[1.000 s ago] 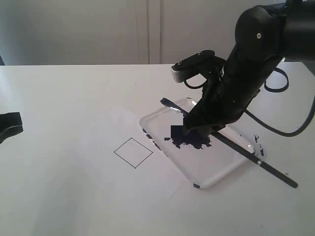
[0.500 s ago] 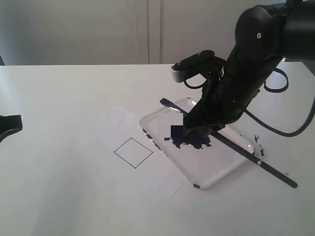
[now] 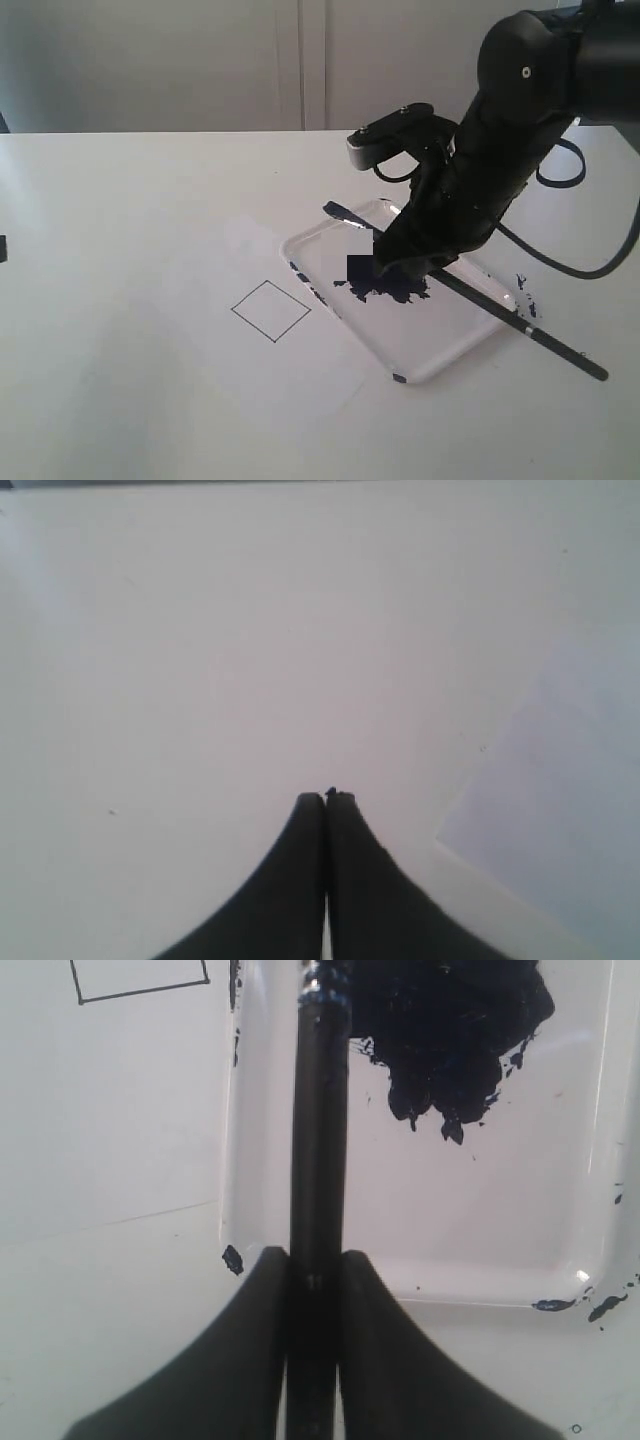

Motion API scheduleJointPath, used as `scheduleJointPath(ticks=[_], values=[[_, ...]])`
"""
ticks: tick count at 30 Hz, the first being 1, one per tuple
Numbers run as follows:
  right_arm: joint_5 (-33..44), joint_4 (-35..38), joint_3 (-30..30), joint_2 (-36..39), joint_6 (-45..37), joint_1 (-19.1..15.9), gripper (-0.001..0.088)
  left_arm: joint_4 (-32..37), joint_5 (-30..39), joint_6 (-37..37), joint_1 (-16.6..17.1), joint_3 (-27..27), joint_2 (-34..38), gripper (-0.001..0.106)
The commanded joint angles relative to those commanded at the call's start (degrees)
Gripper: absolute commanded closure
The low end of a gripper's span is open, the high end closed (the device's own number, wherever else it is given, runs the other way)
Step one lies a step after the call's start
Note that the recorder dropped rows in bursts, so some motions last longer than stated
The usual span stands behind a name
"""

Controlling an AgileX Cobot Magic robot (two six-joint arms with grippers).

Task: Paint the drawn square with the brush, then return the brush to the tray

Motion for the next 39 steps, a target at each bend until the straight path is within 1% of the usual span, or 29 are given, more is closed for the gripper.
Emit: scheduleJointPath(ticks=[2,4,8,10,12,14,15,16,19,20,21,23,24,26,28,31,33,35,36,39], values=[[0.0,0.0,0.0,0.0,0.0,0.0,0.0868,0.0,3.1,0.0,0.0,0.0,-1.7,0.105],[0.0,0.0,0.0,0.0,0.0,0.0,0.0868,0.0,3.9,-1.7,0.0,0.0,-2.1,0.105],[0.0,0.7,0.0,0.0,0.0,0.0,0.0868,0.0,-0.9,-6.6,0.0,0.0,-0.6,0.105],[0.0,1.1,0.0,0.0,0.0,0.0,0.0868,0.0,-2.8,-7.6,0.0,0.0,0.3,0.105],[0.1,1.5,0.0,0.0,0.0,0.0,0.0868,0.0,-3.8,-8.9,0.0,0.0,1.5,0.099],[0.2,1.8,0.0,0.0,0.0,0.1,0.0868,0.0,-4.4,-10.1,0.0,0.0,2.8,0.086],[0.4,1.9,0.0,0.0,0.0,0.5,0.0868,0.0,-4.9,-10.9,0.0,0.0,3.4,0.077],[0.4,2.0,0.0,0.0,-0.4,0.9,0.0868,0.0,-5.7,-11.3,0.0,0.0,4.1,0.065],[0.2,2.1,0.0,0.0,-1.5,2.8,0.0868,-1.6,-8.7,-10.5,0.0,-0.1,5.9,0.025],[0.0,2.1,0.0,0.0,-1.5,3.4,0.0868,-2.2,-10.4,-9.1,0.0,-0.1,6.7,0.015],[-0.3,2.1,0.0,0.0,-1.5,4.1,0.0868,-2.8,-12.3,-7.7,0.0,-0.1,7.4,0.01],[-1.4,2.0,0.0,0.0,-1.5,5.4,0.0868,-5.1,-16.4,-4.6,-0.1,-0.1,9.5,0.011],[-1.9,2.0,0.0,0.1,-1.5,6.1,0.0868,-5.9,-17.0,-3.4,-0.6,-0.1,10.5,0.014],[-2.0,1.8,0.0,0.4,-1.5,7.1,0.0868,-6.2,-16.0,-1.8,-3.1,-0.5,12.6,0.021],[-1.3,0.5,0.0,0.9,-1.5,8.0,0.0868,-5.7,-13.4,-1.8,-6.3,-1.2,14.7,0.025],[0.1,-1.1,0.0,1.9,-0.9,8.7,0.0868,-5.7,-8.8,-1.8,-12.6,-3.1,17.2,0.025],[0.9,-1.6,0.0,2.0,-0.4,8.9,0.0868,-5.6,-4.9,-1.8,-17.6,-4.9,19.0,0.025],[1.8,-1.6,0.0,2.0,-0.2,9.1,0.0868,-5.6,-1.0,-2.0,-21.4,-6.3,20.7,0.025],[2.6,-1.6,0.0,2.0,-0.2,9.1,0.0868,-5.6,0.6,-2.0,-23.2,-7.1,21.9,0.025],[4.3,-2.5,0.0,2.2,-0.1,9.1,0.0868,-5.6,3.2,-2.0,-27.0,-9.2,26.2,0.026]])
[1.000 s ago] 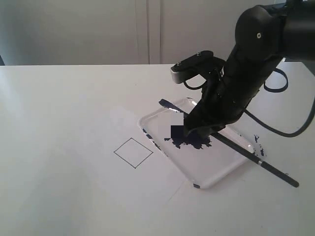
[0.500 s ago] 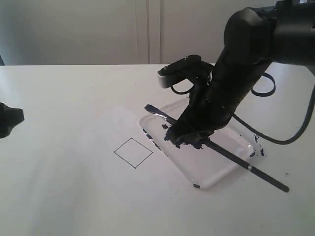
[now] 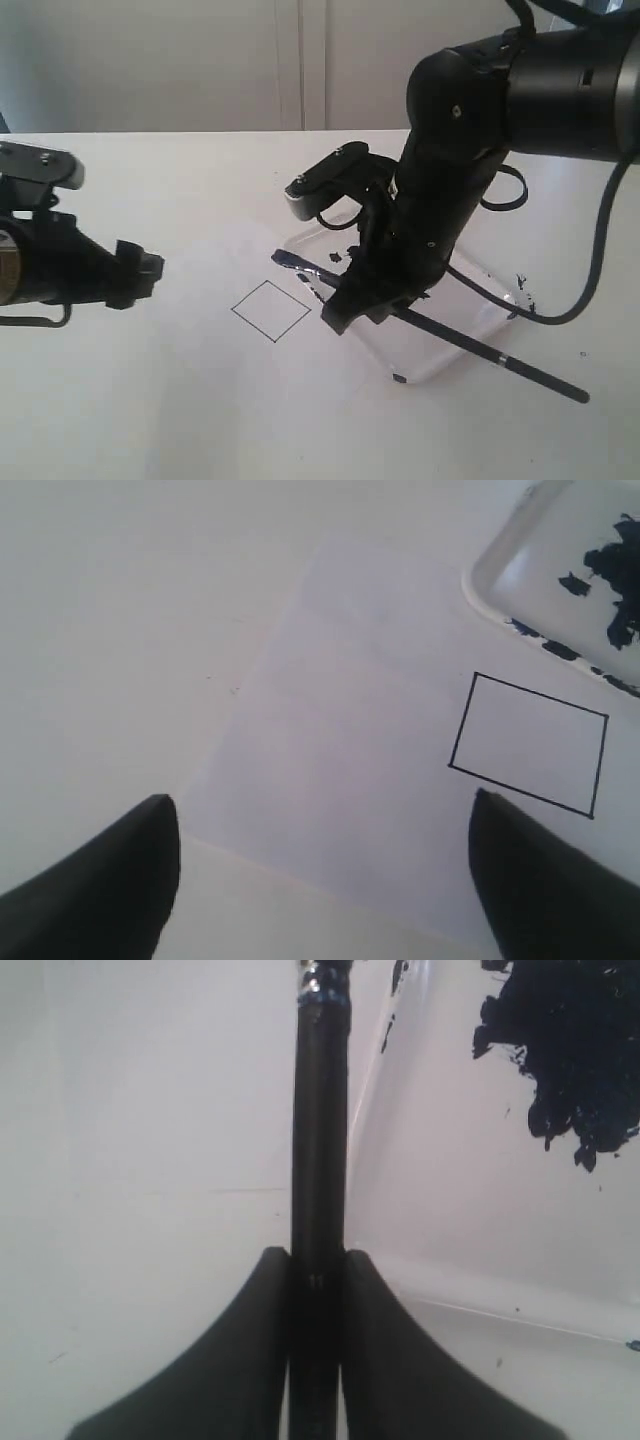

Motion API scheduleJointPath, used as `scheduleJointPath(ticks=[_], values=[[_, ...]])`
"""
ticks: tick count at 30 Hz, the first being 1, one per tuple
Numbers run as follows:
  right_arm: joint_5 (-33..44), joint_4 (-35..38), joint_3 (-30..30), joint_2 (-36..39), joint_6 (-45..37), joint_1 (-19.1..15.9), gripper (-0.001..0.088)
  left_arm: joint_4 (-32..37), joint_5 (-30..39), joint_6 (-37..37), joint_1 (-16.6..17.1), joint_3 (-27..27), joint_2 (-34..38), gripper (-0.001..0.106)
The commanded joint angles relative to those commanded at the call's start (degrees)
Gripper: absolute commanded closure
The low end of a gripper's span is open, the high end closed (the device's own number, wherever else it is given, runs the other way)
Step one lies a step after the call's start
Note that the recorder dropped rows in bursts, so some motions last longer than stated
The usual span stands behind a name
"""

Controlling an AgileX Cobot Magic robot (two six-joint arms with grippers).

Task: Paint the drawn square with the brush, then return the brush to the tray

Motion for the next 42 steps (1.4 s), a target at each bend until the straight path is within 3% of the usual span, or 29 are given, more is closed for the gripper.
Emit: scheduleJointPath(ticks=[3,9,23,29,42], values=[[1.8,-0.7,0.0,0.4,0.3,0.0,0.0868,-0.1,2.6,-0.8,-1.8,-1.5,4.3,0.026],[2.3,-1.5,0.0,0.5,0.3,0.1,0.0868,-0.1,1.4,-2.1,-1.9,-3.4,11.3,0.028],[2.8,-3.1,0.0,3.4,0.3,1.8,0.0868,1.5,0.4,-7.0,-1.9,-6.2,19.7,0.032],[1.3,-2.9,0.0,4.0,0.3,1.8,0.0868,5.6,0.4,-15.6,-1.9,-6.2,21.7,0.032],[3.5,-2.9,-11.8,17.5,2.0,5.1,0.0868,5.6,-0.4,-16.0,-1.9,-6.2,21.7,0.032]])
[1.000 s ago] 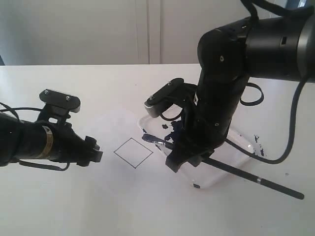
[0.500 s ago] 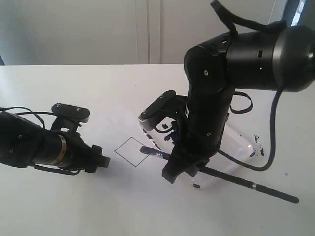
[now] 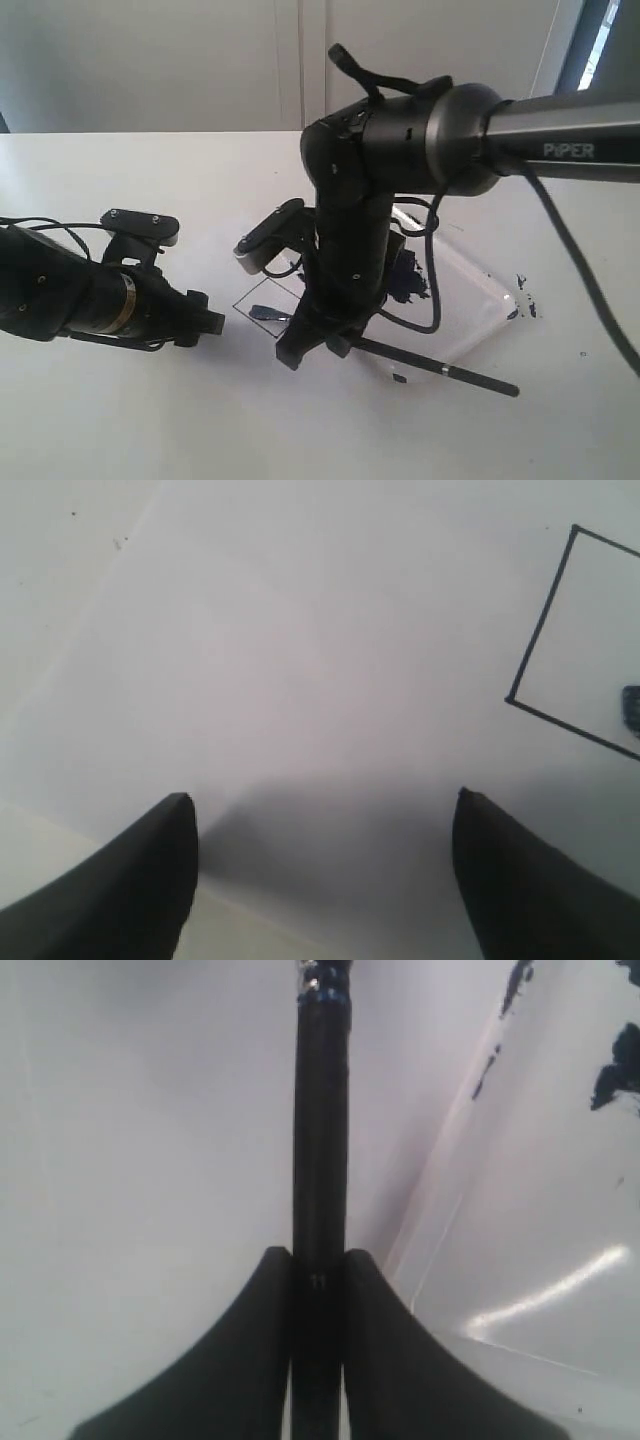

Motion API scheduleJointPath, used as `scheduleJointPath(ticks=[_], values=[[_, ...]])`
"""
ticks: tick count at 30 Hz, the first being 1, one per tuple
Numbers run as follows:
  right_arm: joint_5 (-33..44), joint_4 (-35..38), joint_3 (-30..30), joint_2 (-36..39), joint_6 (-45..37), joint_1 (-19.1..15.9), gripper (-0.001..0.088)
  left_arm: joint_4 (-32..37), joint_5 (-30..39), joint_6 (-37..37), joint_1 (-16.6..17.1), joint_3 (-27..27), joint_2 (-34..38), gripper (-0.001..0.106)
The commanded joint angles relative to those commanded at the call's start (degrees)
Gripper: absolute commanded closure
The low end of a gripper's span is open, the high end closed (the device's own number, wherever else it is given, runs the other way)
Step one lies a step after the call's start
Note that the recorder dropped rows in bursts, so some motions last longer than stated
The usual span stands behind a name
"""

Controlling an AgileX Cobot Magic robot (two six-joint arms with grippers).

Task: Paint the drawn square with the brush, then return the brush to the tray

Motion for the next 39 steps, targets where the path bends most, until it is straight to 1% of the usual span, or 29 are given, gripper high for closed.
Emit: scheduleJointPath(ticks=[7,11,16,19,24,27,30,32,36,39], values=[[0.3,-0.4,-3.1,2.2,0.3,0.0,0.0868,0.0,-0.6,0.0,0.0,0.0,0.0,0.032],[0.0,-4.9,-4.2,2.2,3.7,0.0,0.0868,0.0,-0.6,0.0,0.0,0.0,0.0,0.032],[0.9,-8.0,-4.2,2.7,3.8,0.0,0.0868,0.0,-0.8,0.0,0.0,0.0,0.0,0.032],[1.2,-10.7,-4.2,3.5,5.9,0.0,0.0868,0.0,-1.1,0.0,0.0,0.0,0.0,0.032],[2.2,-7.9,-4.2,4.4,4.6,0.0,0.0868,0.0,-1.3,0.0,0.0,0.0,0.0,0.032],[2.4,-3.0,-4.2,4.4,1.7,0.0,0.0868,0.0,-1.3,0.0,0.0,0.0,0.0,0.032],[2.5,-1.7,-4.2,4.4,0.5,1.0,0.0868,0.0,-1.3,0.0,0.0,0.0,0.0,0.032],[2.1,-2.6,-4.2,4.4,1.0,1.4,0.0868,0.0,-1.3,0.0,0.0,0.0,0.0,0.032],[1.3,-10.7,-4.2,6.1,5.7,1.3,0.0868,0.0,-1.6,0.0,0.0,0.0,0.0,0.032],[-0.6,-11.7,-4.2,6.5,6.5,1.3,0.0868,0.0,-1.9,0.0,0.0,0.0,0.0,0.032]])
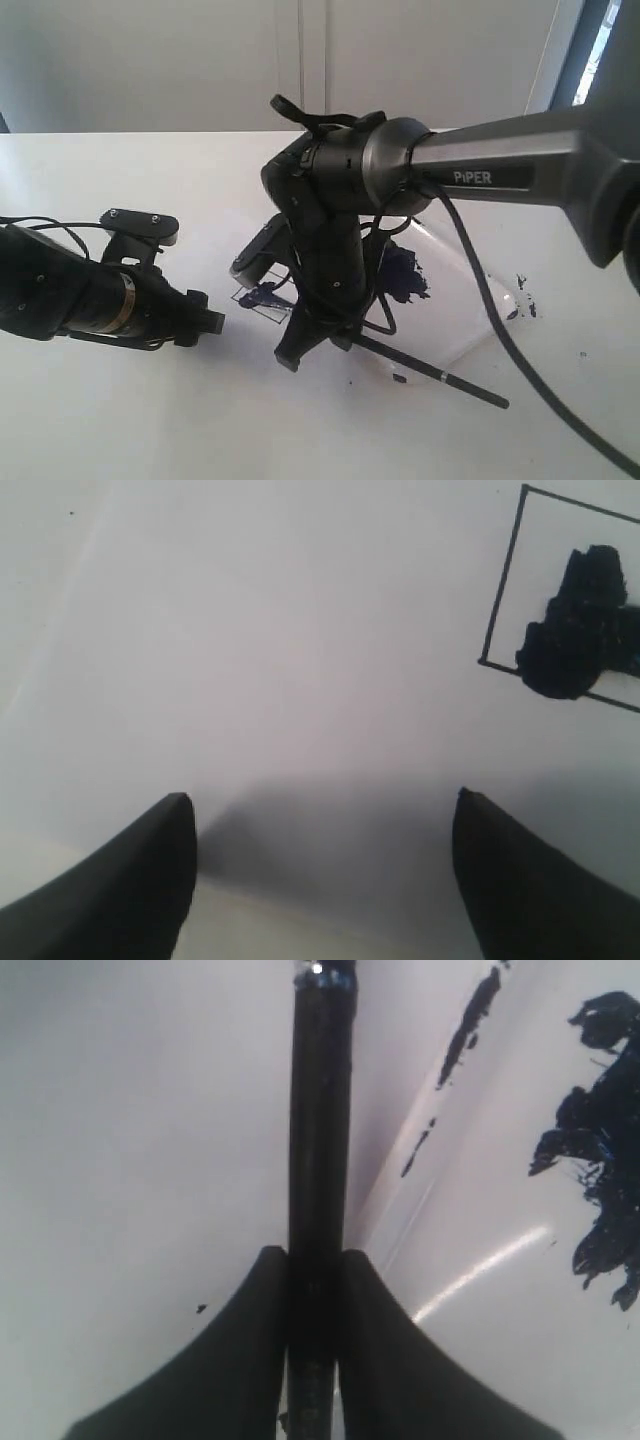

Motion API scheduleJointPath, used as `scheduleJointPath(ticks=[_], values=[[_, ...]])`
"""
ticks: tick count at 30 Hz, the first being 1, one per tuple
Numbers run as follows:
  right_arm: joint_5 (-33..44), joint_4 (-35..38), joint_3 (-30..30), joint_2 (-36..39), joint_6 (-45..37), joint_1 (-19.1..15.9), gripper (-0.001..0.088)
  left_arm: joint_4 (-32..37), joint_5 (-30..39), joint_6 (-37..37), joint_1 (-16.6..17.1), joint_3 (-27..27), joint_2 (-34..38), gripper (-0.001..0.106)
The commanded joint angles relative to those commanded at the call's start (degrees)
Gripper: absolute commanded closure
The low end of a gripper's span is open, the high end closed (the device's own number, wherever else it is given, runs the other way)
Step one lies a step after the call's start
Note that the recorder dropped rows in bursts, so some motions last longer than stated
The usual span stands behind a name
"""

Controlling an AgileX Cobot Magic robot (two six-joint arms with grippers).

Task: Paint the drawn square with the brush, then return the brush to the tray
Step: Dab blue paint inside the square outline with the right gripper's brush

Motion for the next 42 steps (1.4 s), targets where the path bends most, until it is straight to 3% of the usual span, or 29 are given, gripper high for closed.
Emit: scheduleJointPath(ticks=[9,19,27,33,42], values=[[-2.2,-1.1,-4.7,1.4,2.2,-0.1,0.0868,0.0,-1.0,0.0,0.0,0.0,0.0,0.032],[3.7,-1.4,-10.3,4.7,2.2,-0.1,0.0868,0.0,-1.2,0.0,0.0,0.0,0.0,0.032],[7.8,-3.9,-10.4,4.8,1.4,-0.1,0.0868,0.0,-0.9,0.0,0.0,0.0,0.0,0.032],[10.1,0.6,-10.4,4.8,-3.3,-0.1,0.0868,0.0,-0.9,0.0,0.0,0.0,0.0,0.032],[6.8,0.1,-10.4,4.7,-2.3,-0.1,0.0868,0.0,-1.1,0.0,0.0,0.0,0.0,0.032]])
